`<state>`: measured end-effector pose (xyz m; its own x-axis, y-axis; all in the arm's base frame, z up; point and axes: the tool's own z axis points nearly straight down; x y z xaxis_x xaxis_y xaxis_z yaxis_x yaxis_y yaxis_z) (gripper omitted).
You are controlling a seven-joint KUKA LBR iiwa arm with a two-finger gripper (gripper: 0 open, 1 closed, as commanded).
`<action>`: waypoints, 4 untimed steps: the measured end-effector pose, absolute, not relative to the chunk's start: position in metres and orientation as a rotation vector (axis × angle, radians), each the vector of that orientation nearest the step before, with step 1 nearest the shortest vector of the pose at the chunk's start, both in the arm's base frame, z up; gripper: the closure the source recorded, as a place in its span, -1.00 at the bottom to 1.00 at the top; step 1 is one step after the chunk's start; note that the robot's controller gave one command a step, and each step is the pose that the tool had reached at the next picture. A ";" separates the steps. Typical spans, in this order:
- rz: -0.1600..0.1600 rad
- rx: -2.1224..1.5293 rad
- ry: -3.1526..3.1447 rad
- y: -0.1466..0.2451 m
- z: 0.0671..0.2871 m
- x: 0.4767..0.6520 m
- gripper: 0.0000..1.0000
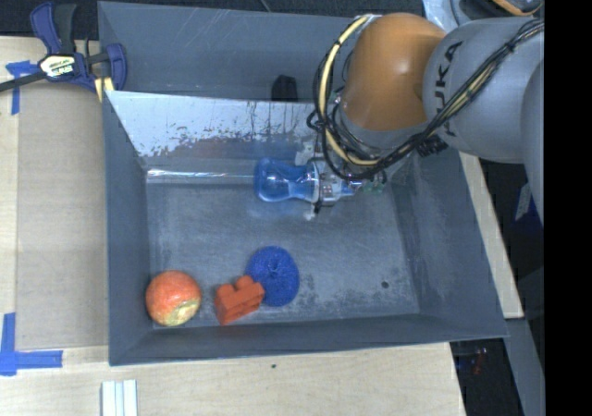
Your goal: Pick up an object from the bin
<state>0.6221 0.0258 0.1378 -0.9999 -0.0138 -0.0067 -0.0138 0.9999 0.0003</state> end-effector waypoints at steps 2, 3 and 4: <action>0.000 0.140 3.134 0.043 0.110 0.614 -1.00; 0.001 0.086 3.132 0.049 0.071 0.622 -1.00; 0.004 0.194 3.118 0.049 0.072 0.619 1.00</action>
Offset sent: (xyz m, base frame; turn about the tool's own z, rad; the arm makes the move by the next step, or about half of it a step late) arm -0.0097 0.0191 -0.0283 0.1039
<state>0.6192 0.0491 0.0724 -0.9921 0.1240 -0.0171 0.1240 0.9923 0.0036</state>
